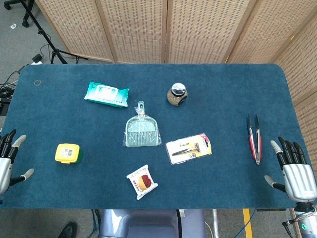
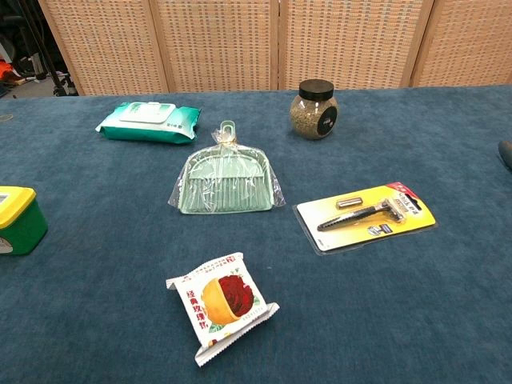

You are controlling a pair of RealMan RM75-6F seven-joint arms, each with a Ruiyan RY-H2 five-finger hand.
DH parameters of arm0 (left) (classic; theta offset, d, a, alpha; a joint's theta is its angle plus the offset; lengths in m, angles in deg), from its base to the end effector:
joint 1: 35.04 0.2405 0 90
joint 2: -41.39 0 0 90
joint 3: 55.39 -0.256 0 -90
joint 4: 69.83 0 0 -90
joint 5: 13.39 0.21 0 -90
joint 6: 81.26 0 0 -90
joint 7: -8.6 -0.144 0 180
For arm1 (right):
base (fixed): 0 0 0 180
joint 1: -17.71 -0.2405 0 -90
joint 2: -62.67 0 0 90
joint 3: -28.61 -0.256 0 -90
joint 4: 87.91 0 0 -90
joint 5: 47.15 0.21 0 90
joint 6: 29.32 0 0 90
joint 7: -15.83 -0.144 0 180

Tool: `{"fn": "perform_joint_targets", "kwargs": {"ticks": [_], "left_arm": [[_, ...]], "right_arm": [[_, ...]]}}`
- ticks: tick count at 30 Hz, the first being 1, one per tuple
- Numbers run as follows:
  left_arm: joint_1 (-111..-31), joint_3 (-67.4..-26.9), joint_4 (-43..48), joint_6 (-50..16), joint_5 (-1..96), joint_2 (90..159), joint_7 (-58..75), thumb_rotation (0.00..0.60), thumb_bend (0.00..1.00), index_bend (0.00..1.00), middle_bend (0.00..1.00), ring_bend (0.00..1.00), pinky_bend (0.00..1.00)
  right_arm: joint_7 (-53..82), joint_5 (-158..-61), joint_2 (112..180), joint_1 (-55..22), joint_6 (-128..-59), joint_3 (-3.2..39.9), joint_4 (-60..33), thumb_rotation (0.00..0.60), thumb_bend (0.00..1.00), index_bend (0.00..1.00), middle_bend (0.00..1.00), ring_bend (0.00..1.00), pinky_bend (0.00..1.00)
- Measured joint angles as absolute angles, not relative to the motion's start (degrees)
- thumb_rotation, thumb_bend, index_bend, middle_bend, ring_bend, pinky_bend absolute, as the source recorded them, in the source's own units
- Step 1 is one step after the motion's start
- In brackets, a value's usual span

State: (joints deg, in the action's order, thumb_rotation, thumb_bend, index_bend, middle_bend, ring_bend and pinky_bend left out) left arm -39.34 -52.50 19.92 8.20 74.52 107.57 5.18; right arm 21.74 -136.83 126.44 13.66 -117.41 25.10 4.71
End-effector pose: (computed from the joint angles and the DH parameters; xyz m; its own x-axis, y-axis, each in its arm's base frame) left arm -0.3097 0.1781 0.1599 0.4567 -0.0732 0.8866 0.8877 -0.0276 -0.4596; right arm -0.3005 -0.1785 0.1654 0.4893 0.0621 0.8699 -0.8685 -0.0559 0.4925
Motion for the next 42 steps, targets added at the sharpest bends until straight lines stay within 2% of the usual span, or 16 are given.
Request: {"fn": "perform_joint_targets", "kwargs": {"ticks": [9, 21, 27, 31, 33, 35, 42], "left_arm": [[-39.53, -53.26, 20.11, 6.45, 74.52, 107.26, 5.14, 0.600, 0.00, 0.00, 0.00, 0.00, 0.00], [-47.11, -55.69, 13.14, -10.23, 75.47, 107.89, 19.19, 0.600, 0.00, 0.00, 0.00, 0.00, 0.00], [-50.39, -55.30, 8.62, -12.95, 75.43, 111.46, 23.43, 0.600, 0.01, 0.00, 0.00, 0.01, 0.07], [-51.31, -54.48, 8.27, -13.53, 74.38, 112.72, 22.04, 0.600, 0.02, 0.00, 0.04, 0.08, 0.17], [-51.87, -54.11, 8.22, -14.04, 73.72, 113.48, 20.88, 0.600, 0.02, 0.02, 0.09, 0.11, 0.23], [-52.39, -54.00, 8.17, -14.79, 73.39, 113.92, 20.03, 0.600, 0.03, 0.09, 0.15, 0.16, 0.28], [-53.90, -53.54, 8.10, -17.27, 71.04, 115.01, 17.97, 0.600, 0.07, 0.30, 0.31, 0.31, 0.36]], "right_arm": [[20.63, -136.47, 126.10, 13.43, -117.11, 24.79, 5.16, 0.600, 0.00, 0.01, 0.00, 0.00, 0.00], [19.23, -135.30, 125.91, 12.94, -115.65, 24.56, 4.99, 0.600, 0.00, 0.01, 0.00, 0.00, 0.00], [18.41, -134.84, 125.68, 12.83, -115.30, 24.45, 4.93, 0.600, 0.00, 0.01, 0.00, 0.00, 0.00], [17.69, -134.33, 125.48, 12.81, -115.13, 24.28, 4.94, 0.600, 0.00, 0.01, 0.00, 0.00, 0.00], [17.37, -134.08, 125.35, 12.79, -114.99, 24.20, 4.94, 0.600, 0.00, 0.01, 0.00, 0.00, 0.00], [17.17, -133.87, 125.27, 12.80, -114.90, 24.16, 4.94, 0.600, 0.00, 0.01, 0.00, 0.00, 0.00], [16.61, -133.40, 125.13, 12.73, -114.61, 24.00, 4.86, 0.600, 0.00, 0.01, 0.00, 0.00, 0.00]]}}
